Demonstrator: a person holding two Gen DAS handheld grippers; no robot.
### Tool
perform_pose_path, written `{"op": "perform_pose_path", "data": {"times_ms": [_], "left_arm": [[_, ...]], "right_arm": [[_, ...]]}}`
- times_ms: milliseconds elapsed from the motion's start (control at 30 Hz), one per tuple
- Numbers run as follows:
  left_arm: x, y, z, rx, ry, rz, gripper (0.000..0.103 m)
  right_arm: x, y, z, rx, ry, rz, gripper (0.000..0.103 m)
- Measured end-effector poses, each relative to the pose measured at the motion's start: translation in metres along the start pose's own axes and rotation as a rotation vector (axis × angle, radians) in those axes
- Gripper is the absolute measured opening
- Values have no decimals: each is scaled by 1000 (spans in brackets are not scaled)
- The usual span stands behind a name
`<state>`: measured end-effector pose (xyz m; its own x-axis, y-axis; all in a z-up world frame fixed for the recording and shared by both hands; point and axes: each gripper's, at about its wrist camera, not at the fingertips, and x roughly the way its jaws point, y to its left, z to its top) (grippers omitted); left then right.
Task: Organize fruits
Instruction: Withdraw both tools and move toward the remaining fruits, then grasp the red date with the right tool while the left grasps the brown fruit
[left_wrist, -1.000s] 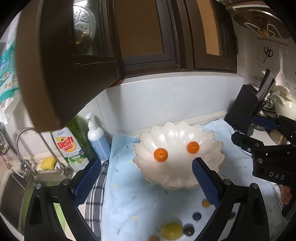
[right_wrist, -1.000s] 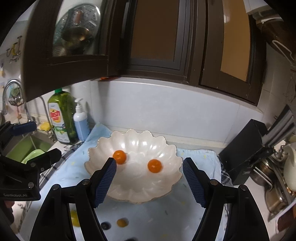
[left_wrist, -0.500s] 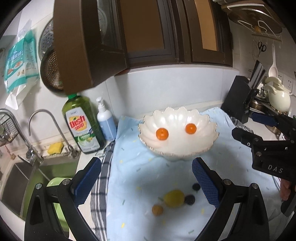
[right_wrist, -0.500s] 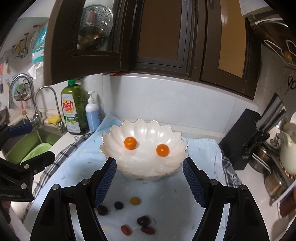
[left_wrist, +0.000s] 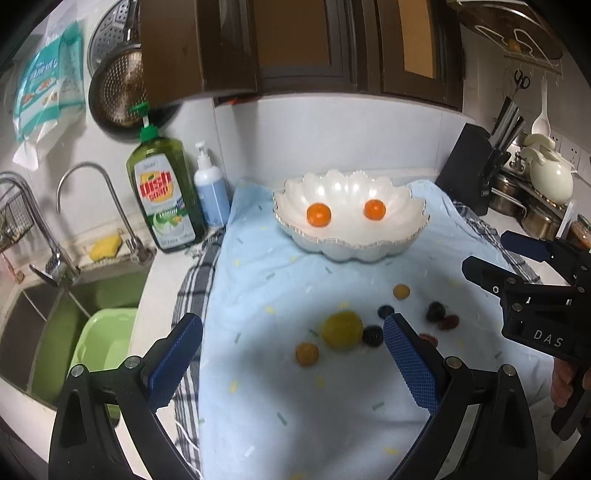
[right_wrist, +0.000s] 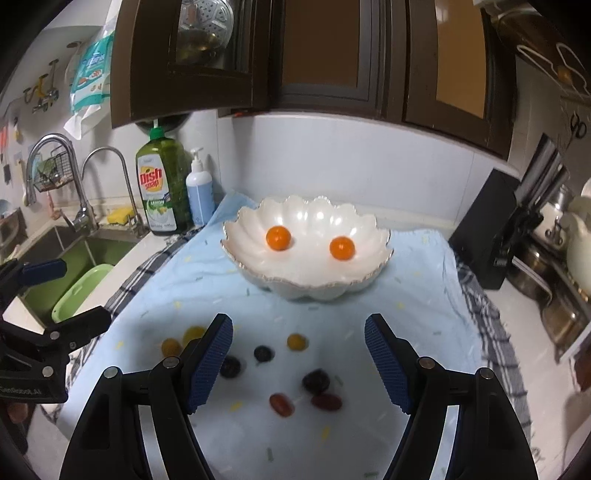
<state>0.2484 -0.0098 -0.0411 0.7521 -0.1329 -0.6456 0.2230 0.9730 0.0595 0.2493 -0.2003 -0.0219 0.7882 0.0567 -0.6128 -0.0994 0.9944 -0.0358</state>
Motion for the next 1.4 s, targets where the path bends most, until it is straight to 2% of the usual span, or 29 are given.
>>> {"op": "perform_pose_path", "data": {"times_ms": [233,400,667,733,967,1400], "left_arm": [[10,2,-21,-28,49,-25,98],[18,1,-32,-17,51,-6,90],[42,0,-44,-2,76,-23,78],[50,1,-46,-6,86,-30,75],[76,1,-52,-4,125,-44,64],[111,-6,-50,-1,168,-77,49]], "right_arm": [[5,4,-24,44,40,14,75],[11,9,-39,46,61,8,75],[33,13,-57,54,123,27,74],[39,14,-61,57,142,36,66],[63,16,-74,70,208,66,57],[86,7,-80,97,260,63,41]]}}
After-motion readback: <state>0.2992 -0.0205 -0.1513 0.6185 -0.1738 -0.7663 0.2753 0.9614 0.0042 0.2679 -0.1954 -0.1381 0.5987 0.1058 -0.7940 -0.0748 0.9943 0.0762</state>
